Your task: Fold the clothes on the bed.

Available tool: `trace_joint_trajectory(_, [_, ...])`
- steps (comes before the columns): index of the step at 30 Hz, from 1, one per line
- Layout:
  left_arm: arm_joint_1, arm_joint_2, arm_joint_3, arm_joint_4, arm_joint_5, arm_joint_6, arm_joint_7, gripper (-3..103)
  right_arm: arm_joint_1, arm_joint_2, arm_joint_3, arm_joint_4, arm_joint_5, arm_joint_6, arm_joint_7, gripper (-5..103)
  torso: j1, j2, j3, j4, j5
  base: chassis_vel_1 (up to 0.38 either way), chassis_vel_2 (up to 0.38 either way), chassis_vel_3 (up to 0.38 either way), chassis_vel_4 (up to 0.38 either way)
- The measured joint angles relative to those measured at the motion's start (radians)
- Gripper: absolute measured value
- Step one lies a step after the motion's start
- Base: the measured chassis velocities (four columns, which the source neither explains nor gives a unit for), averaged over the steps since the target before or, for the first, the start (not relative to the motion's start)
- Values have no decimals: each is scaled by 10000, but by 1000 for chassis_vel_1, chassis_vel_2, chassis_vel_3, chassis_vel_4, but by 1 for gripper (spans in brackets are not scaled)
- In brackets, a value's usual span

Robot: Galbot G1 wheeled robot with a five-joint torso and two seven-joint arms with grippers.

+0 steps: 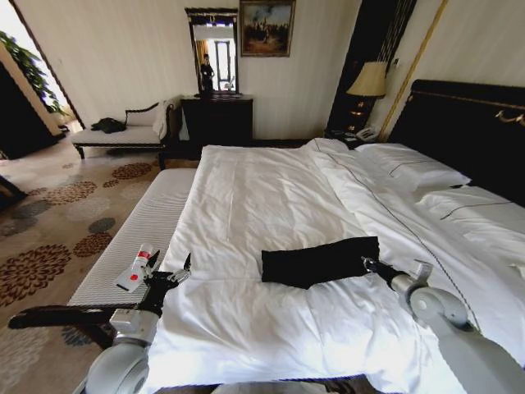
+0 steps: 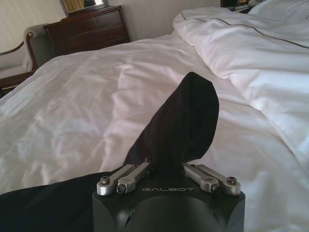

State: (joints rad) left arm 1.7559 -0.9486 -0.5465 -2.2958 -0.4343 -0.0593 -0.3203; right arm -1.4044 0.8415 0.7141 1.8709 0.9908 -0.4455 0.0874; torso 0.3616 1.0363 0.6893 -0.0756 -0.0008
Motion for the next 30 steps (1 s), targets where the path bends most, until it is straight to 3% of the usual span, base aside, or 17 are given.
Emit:
trace_joint_trajectory(5, [0,0,0,0,0,0,1,100,627,149,-1016,251,-414,-148,265,8,0,-1,1,-1,1,0,0,0,0])
trace_joint_trajectory(14, [0,0,0,0,0,0,0,100,1650,427,-2489,1194,-96,-628,946,8,0,-3,1,2,-1,0,0,0,0])
trace_joint_trajectory(21, [0,0,0,0,0,0,0,100,1648,575,-3054,1828,28,-817,1164,8,0,-3,1,1,0,0,0,0,0])
trace_joint_trajectory(30, [0,0,0,0,0,0,1,100,1232,604,-3455,1800,-764,-697,840,8,0,-2,1,-3,2,0,0,0,0])
